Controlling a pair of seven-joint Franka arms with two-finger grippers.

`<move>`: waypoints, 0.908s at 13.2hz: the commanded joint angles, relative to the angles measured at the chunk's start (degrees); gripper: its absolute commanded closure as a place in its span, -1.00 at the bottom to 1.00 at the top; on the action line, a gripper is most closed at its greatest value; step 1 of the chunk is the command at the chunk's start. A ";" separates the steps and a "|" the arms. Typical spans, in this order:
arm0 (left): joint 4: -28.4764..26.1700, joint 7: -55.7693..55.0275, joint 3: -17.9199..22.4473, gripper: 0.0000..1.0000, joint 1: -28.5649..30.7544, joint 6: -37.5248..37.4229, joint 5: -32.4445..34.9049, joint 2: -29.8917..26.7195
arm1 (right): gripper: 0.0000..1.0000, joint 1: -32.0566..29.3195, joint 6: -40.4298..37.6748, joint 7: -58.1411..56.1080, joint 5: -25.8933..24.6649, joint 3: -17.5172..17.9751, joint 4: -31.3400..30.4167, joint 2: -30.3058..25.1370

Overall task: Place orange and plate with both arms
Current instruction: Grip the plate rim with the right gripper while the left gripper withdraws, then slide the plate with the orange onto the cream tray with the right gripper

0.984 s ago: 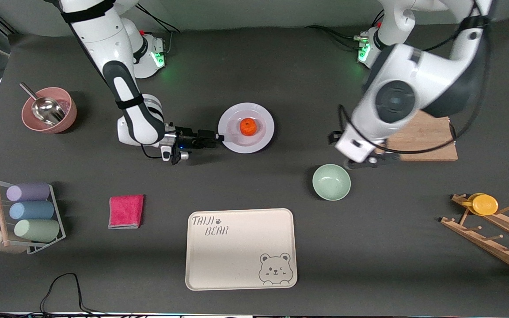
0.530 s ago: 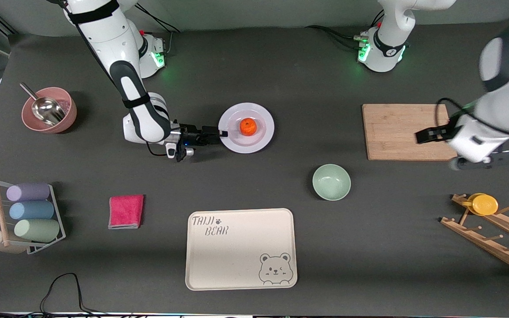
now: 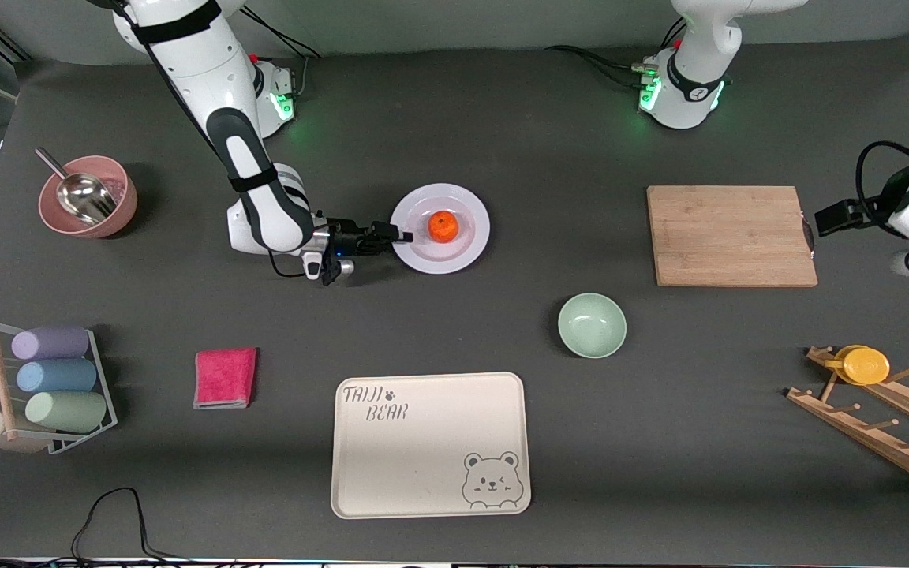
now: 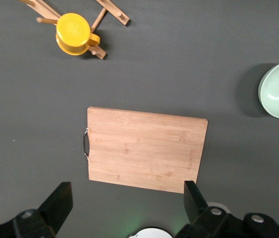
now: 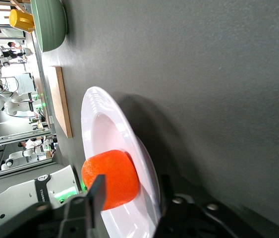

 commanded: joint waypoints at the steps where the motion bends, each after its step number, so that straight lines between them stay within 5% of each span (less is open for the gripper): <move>1: -2.23 0.16 -0.24 -1.00 0.38 0.83 1.29 -2.17 | 1.00 0.32 -0.15 -1.67 1.23 -0.40 -0.14 0.26; 12: -4.87 0.25 -0.51 -1.00 -0.58 4.35 0.15 -0.76 | 1.00 -5.46 -1.03 -0.35 1.14 -1.01 0.56 -2.90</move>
